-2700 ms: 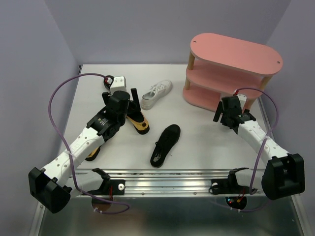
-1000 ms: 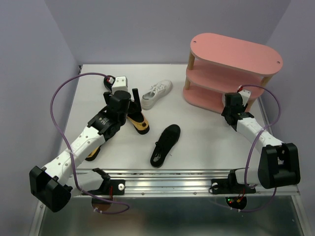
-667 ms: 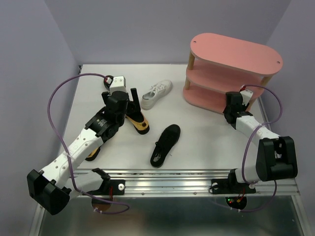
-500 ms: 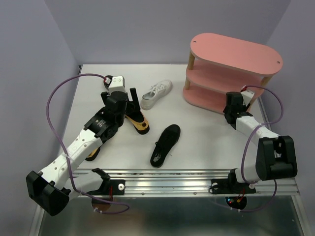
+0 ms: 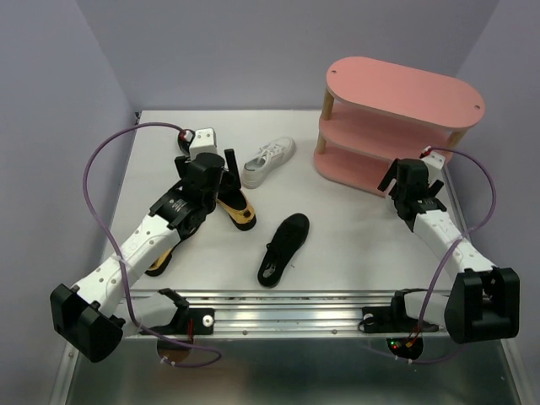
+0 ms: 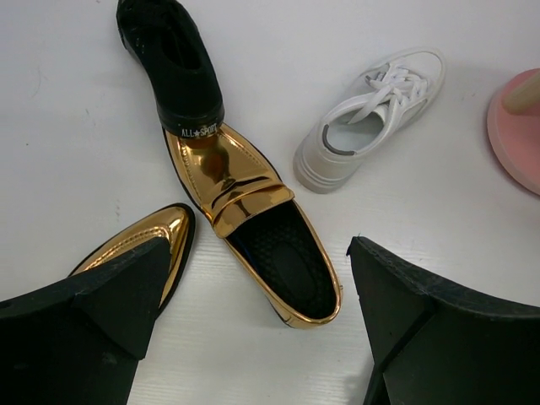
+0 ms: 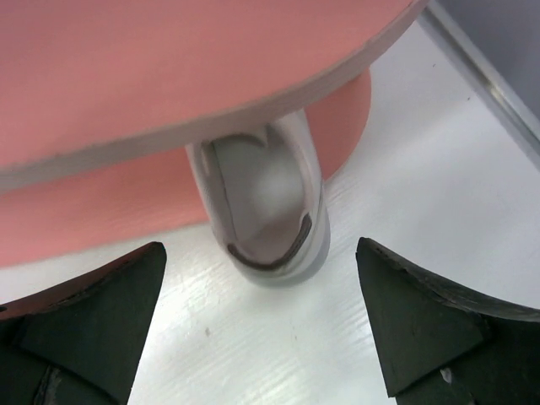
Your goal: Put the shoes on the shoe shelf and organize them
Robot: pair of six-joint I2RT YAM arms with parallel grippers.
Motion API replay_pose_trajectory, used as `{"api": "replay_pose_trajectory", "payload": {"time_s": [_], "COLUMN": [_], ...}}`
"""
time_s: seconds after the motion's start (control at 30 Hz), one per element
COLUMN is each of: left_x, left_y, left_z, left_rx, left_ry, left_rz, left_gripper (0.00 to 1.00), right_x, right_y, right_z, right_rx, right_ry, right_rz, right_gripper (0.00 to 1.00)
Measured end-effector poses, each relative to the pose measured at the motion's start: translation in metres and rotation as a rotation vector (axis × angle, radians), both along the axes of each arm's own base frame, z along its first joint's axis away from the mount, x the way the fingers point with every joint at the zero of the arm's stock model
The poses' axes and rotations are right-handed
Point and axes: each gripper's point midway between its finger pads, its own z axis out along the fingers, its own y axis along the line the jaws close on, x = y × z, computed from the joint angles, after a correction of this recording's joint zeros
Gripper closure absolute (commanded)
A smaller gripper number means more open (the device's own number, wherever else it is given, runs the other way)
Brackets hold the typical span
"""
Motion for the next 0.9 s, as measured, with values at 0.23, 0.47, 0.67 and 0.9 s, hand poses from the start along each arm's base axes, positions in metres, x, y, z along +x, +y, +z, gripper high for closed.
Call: {"api": "replay_pose_trajectory", "payload": {"time_s": [0.23,0.47,0.67,0.9], "left_x": [0.022,0.07,0.111,0.142], "left_y": [-0.015,-0.059,-0.083,-0.059], "left_z": [-0.002,-0.047,-0.093,-0.124], "left_rx": [0.018,0.134,0.191,0.126], "left_ry": [0.049,0.212,0.324,0.403], "left_rz": [-0.017,-0.113,-0.122,-0.03], "left_gripper": [0.09,0.12,0.2,0.27], "right_x": [-0.027,-0.057,-0.069,-0.074], "right_y": [0.027,0.044,0.042,0.042], "right_z": [-0.001,0.032,0.034,0.034], "right_rx": [0.115,0.193,0.182,0.168], "right_ry": [0.068,-0.003,0.023,0.039], "right_rz": [0.121,0.201,0.206,0.217], "right_gripper": [0.0,0.0,0.0,0.0]}}
